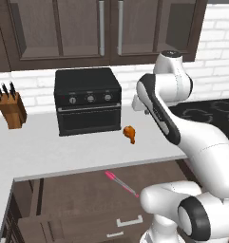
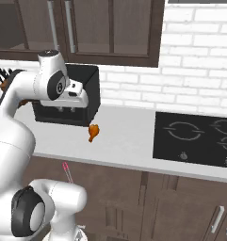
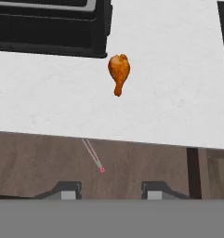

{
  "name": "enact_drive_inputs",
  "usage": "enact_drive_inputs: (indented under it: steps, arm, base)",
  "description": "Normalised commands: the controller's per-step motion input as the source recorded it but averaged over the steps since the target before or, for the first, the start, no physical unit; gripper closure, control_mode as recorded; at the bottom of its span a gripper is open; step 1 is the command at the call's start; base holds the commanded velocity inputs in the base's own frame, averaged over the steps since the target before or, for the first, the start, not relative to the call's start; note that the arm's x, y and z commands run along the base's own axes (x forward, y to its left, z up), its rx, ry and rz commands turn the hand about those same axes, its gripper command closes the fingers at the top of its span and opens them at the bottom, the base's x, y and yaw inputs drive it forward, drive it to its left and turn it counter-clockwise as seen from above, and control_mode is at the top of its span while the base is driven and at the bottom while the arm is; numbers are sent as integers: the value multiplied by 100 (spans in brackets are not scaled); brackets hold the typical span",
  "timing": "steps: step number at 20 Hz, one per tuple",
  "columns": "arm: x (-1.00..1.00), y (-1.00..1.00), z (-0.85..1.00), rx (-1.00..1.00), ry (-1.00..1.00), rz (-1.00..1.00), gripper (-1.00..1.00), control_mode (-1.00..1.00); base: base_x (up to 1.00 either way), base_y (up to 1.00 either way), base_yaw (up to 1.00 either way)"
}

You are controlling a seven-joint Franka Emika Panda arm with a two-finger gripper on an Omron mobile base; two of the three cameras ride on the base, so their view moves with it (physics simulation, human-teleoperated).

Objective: Pick the tongs from the drawer and place it on the counter.

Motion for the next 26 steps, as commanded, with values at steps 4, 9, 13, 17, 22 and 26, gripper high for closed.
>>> enact_drive_inputs:
  steps: [4, 9, 13, 17, 22, 26]
  arm:
    - [-30, -5, -2, 0, -4, 0, -100, -100]
    - [-95, -3, 0, 0, -15, 0, -100, -100]
    - [-46, -6, -10, 0, -2, 0, -100, -100]
    - [-18, -69, -1, 1, 0, 11, -100, -100]
    - [-45, -100, 0, 12, 0, 14, -100, -100]
    - [-18, -91, 0, 17, 0, 13, -100, -100]
  base:
    - [0, 0, 0]
    - [0, 0, 0]
    - [0, 0, 0]
    - [0, 0, 0]
    - [0, 0, 0]
    - [0, 0, 0]
